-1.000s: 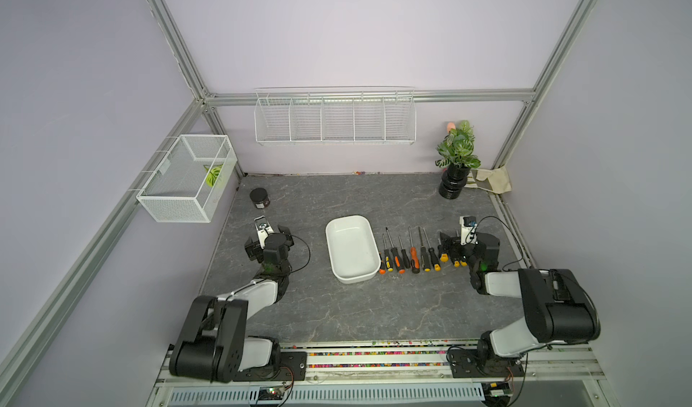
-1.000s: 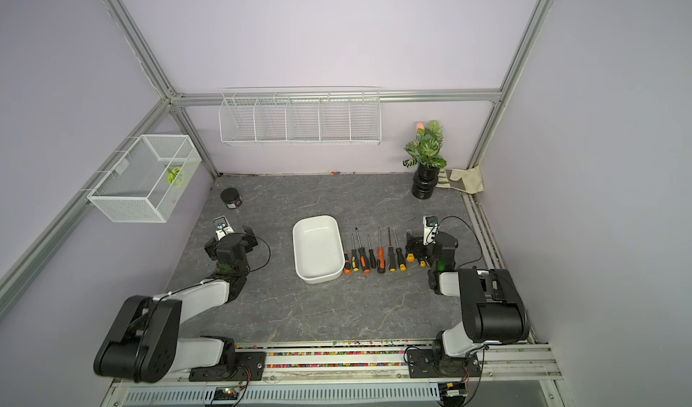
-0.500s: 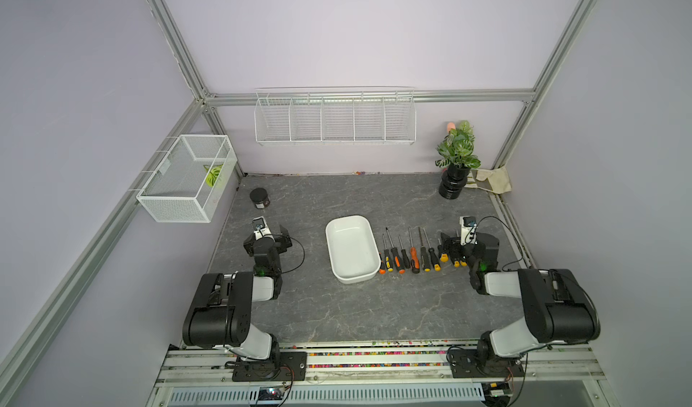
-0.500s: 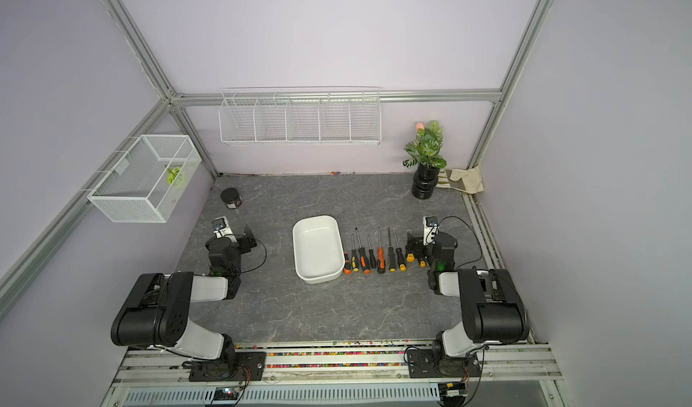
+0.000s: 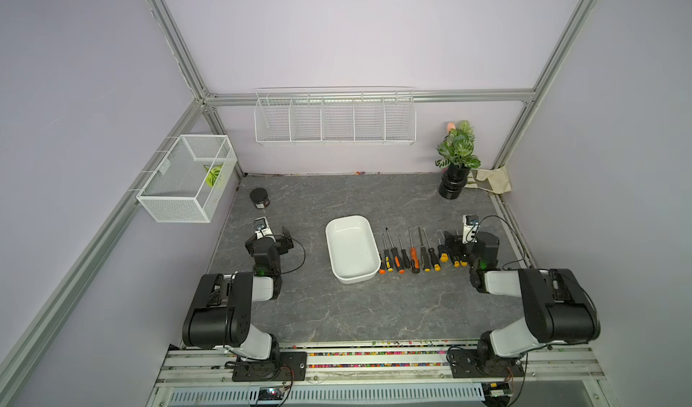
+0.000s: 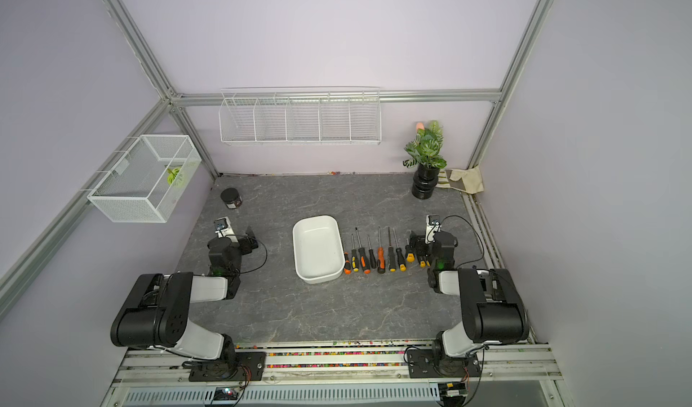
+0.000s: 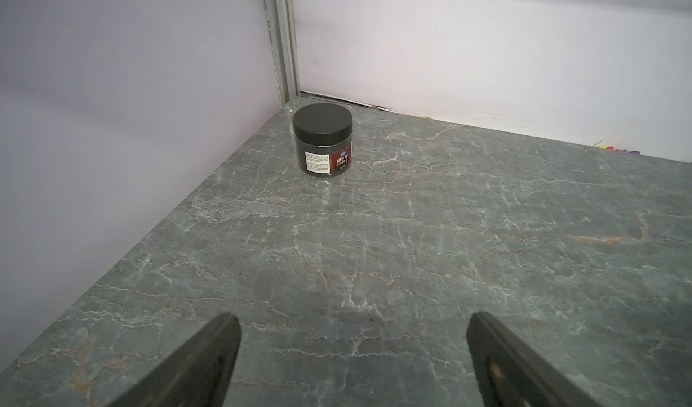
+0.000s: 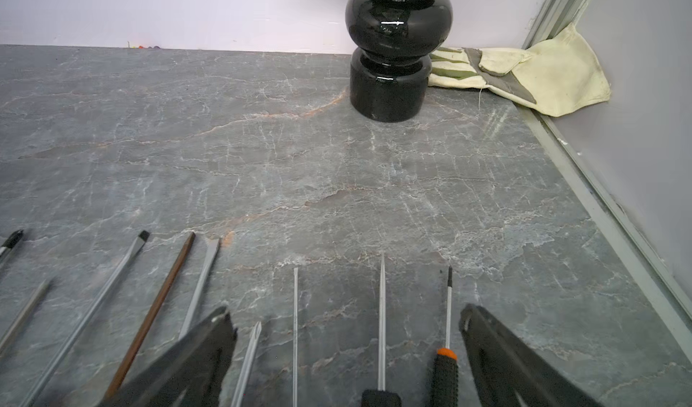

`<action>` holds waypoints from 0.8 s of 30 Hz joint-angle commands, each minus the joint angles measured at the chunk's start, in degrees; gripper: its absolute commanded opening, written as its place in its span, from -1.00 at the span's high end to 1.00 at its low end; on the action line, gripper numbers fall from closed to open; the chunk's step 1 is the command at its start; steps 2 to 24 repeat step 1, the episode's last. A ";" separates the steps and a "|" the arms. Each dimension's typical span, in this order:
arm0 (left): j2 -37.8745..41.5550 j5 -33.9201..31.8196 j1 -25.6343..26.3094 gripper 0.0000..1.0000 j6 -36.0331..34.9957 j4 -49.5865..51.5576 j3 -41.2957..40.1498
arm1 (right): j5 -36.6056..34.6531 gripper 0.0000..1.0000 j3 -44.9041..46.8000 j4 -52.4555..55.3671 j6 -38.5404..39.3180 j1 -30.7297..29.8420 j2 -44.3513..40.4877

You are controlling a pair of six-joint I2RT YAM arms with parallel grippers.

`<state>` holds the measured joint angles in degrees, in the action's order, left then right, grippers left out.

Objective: Take out the screwdriver from the storage box
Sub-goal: Reset both arms

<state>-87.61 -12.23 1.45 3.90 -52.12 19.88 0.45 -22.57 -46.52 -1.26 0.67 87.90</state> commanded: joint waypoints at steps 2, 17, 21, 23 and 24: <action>1.03 1.89 -0.71 -0.99 0.34 0.48 1.13 | -0.89 -0.97 -0.56 0.44 -0.68 -0.36 -0.62; 1.03 1.89 -0.71 -0.99 0.34 0.48 1.13 | -0.89 -0.97 -0.56 0.44 -0.68 -0.36 -0.62; 1.03 1.89 -0.71 -0.99 0.34 0.48 1.13 | -0.89 -0.97 -0.56 0.44 -0.68 -0.36 -0.62; 1.03 1.89 -0.71 -0.99 0.34 0.48 1.13 | -0.89 -0.97 -0.56 0.44 -0.68 -0.36 -0.62; 1.03 1.89 -0.71 -0.99 0.34 0.48 1.13 | -0.89 -0.97 -0.56 0.44 -0.68 -0.36 -0.62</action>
